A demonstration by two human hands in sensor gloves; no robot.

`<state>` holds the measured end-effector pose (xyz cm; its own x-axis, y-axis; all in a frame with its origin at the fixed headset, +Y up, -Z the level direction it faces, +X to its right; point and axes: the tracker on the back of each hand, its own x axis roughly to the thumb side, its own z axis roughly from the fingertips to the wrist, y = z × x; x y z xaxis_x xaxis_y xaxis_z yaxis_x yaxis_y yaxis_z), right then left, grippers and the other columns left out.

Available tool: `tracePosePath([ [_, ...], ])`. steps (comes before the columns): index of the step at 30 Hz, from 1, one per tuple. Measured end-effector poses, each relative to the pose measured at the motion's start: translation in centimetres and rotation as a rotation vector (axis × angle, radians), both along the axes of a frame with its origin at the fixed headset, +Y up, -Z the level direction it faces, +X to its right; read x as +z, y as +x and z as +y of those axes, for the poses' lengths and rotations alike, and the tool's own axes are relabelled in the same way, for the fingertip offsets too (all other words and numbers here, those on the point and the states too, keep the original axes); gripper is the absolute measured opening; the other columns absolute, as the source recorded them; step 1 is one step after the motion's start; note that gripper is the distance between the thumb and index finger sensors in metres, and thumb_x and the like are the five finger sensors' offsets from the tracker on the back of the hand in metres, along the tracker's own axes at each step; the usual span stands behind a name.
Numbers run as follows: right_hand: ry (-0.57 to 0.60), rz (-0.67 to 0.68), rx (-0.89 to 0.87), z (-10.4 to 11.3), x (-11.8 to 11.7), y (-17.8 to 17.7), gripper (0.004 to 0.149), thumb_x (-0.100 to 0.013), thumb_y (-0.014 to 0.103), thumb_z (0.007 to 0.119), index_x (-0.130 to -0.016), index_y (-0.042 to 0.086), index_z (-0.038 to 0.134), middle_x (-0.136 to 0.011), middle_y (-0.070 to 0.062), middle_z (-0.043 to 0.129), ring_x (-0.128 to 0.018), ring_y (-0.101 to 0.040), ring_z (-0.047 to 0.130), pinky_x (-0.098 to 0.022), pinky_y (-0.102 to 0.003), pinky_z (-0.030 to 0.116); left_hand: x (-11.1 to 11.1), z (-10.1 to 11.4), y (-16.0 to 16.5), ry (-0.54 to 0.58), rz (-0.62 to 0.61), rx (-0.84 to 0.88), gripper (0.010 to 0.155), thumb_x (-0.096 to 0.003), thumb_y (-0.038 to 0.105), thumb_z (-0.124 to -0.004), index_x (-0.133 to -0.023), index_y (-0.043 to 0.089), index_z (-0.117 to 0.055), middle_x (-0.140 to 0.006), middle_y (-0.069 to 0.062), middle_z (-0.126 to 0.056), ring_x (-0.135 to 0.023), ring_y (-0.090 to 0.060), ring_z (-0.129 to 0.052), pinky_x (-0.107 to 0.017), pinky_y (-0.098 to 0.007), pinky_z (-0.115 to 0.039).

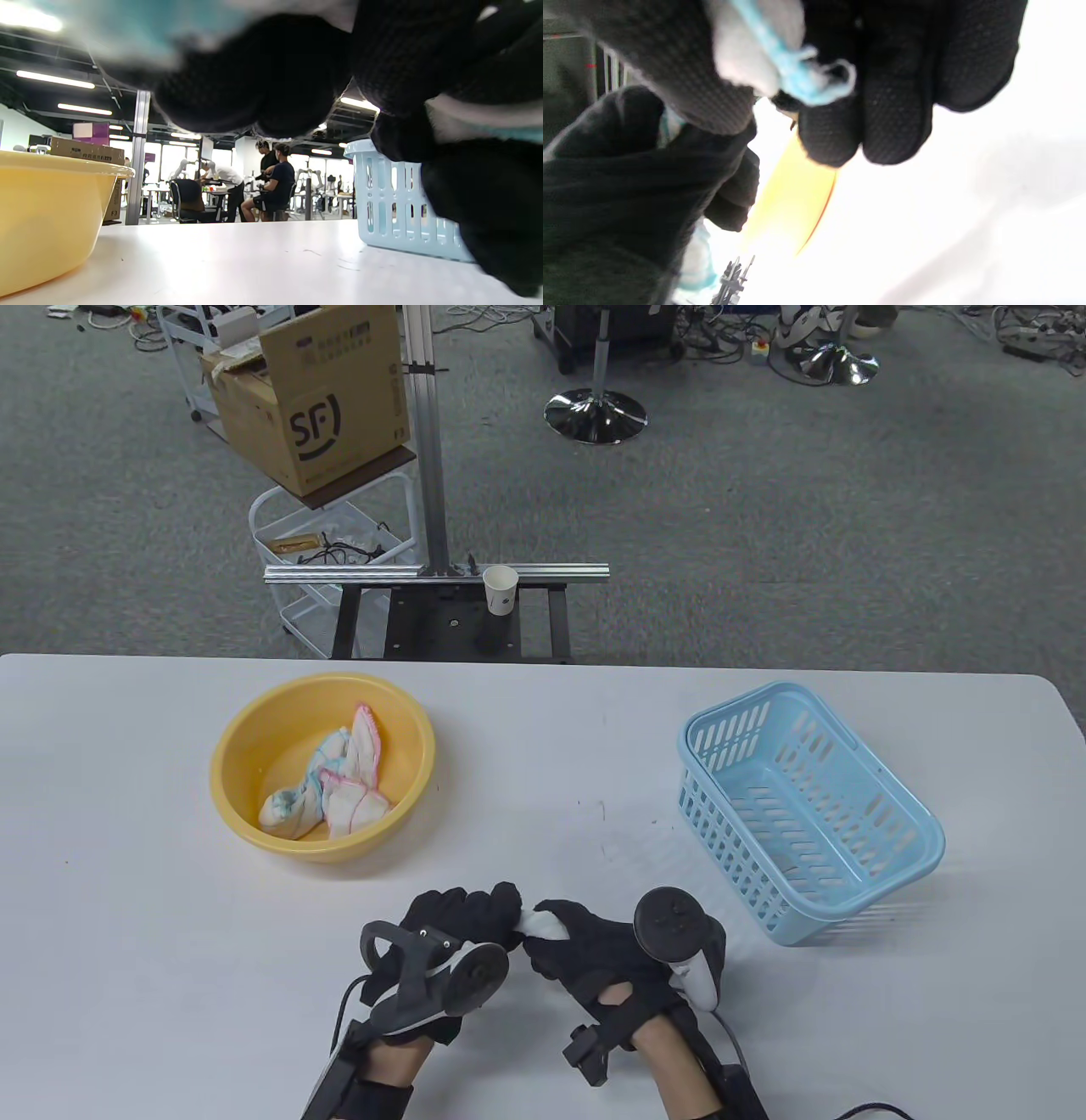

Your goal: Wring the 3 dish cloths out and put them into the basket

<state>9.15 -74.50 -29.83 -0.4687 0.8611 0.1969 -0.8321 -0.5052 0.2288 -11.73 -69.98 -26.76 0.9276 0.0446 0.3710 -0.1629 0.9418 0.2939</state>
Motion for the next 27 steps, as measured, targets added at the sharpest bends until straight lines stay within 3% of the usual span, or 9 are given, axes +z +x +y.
tracePosePath([
  [8,0.343,-0.182,0.124,4.0,0.5,2.6,0.058,-0.048,0.046,0.091,-0.096,0.017,0.074,-0.085,-0.016,0.091,-0.077,-0.044,0.092,-0.06,-0.064,0.071,-0.3,0.4,-2.6,-0.04,0.067,0.152,0.068,-0.0398,0.058,-0.088,-0.098,0.025,-0.073,-0.079,0.008,-0.095,-0.061,-0.022,-0.102,-0.058,-0.048,-0.08],
  [13,0.471,-0.403,0.222,8.2,0.4,6.0,0.06,-0.05,0.048,0.089,-0.1,0.021,0.07,-0.102,-0.018,0.071,-0.096,-0.049,0.064,-0.068,-0.072,0.05,-0.7,-0.2,-3.8,-0.082,0.094,0.223,0.07,-0.0402,0.059,-0.087,-0.099,0.025,-0.071,-0.081,0.008,-0.093,-0.062,-0.022,-0.101,-0.058,-0.048,-0.079],
  [17,0.463,-0.607,0.315,11.0,-0.3,9.5,0.063,-0.051,0.051,0.086,-0.103,0.022,0.066,-0.11,-0.019,0.054,-0.102,-0.051,0.046,-0.07,-0.074,0.038,-1.0,-0.8,-3.8,-0.112,0.092,0.222,0.069,-0.0404,0.059,-0.087,-0.099,0.025,-0.072,-0.082,0.008,-0.093,-0.062,-0.022,-0.101,-0.058,-0.048,-0.079],
  [20,0.348,-0.752,0.36,11.8,-1.1,12.6,0.066,-0.052,0.053,0.083,-0.106,0.022,0.059,-0.113,-0.02,0.041,-0.104,-0.051,0.034,-0.07,-0.074,0.028,-1.2,-1.1,-3.8,-0.129,0.092,0.233,0.069,-0.0404,0.059,-0.087,-0.098,0.025,-0.072,-0.081,0.008,-0.094,-0.062,-0.022,-0.102,-0.058,-0.048,-0.08],
  [27,0.092,-0.973,0.44,9.8,-1.8,17.4,0.077,-0.053,0.056,0.079,-0.11,0.019,0.043,-0.115,-0.019,0.027,-0.106,-0.05,0.021,-0.069,-0.074,0.017,-1.2,-1.2,-3.8,-0.155,0.093,0.242,0.069,-0.0405,0.059,-0.087,-0.098,0.025,-0.072,-0.081,0.007,-0.094,-0.062,-0.023,-0.102,-0.058,-0.048,-0.08],
])
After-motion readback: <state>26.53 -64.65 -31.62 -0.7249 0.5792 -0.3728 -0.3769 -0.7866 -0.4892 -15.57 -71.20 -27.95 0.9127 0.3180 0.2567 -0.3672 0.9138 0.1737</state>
